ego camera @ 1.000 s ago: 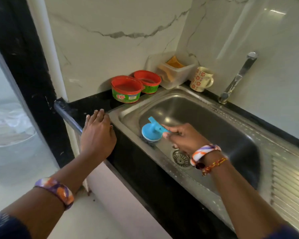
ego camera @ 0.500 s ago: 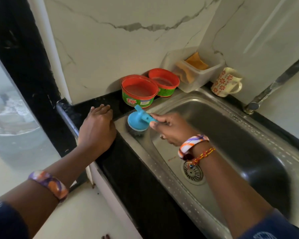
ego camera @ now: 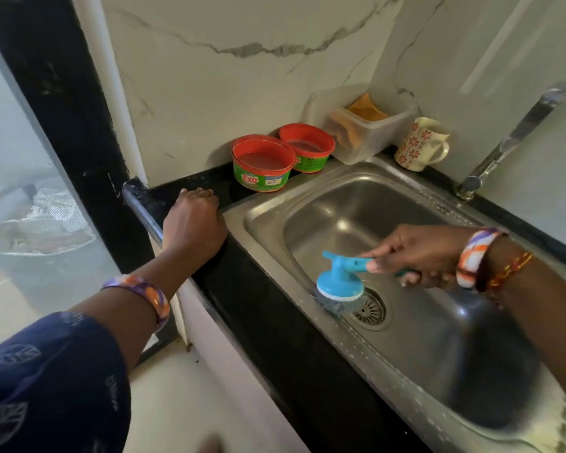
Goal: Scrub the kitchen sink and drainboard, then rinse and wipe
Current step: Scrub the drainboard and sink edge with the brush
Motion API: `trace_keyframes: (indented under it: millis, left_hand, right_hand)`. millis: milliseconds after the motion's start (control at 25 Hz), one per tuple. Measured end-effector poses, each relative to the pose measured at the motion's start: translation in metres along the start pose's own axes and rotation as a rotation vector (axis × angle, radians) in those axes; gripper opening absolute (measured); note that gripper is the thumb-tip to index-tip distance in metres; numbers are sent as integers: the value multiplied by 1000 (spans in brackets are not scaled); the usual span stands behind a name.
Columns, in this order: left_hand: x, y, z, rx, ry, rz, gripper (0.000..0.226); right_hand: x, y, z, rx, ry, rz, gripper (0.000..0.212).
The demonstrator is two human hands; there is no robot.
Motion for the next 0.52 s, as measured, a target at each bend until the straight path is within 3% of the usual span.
trace_keyframes:
  millis: [80,200,320,520]
  left_hand:
    - [2,0,1,-9,-7,3,30]
    - [4,2,3,11,-10,-2,29]
    - [7,4,3,4,-46,3,25]
    - [2,2,1,7,-19,-1,23]
  right_hand:
    - [9,2,12,17,-15,-52,30]
    - [61,2,68,-145,-203,-236,33]
    - [86,-5,105,-231,-188,-350,38]
    - [41,-11,40,-103,127,-43,38]
Point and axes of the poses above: each hand's wrist, its own x-axis towards the middle knuckle, its own y-axis out of the palm, z = x × y, the point moved 5 cm from there along x, towards the middle knuckle, and after that the axes turned 6 degrees about z, right-handed, at the moved point
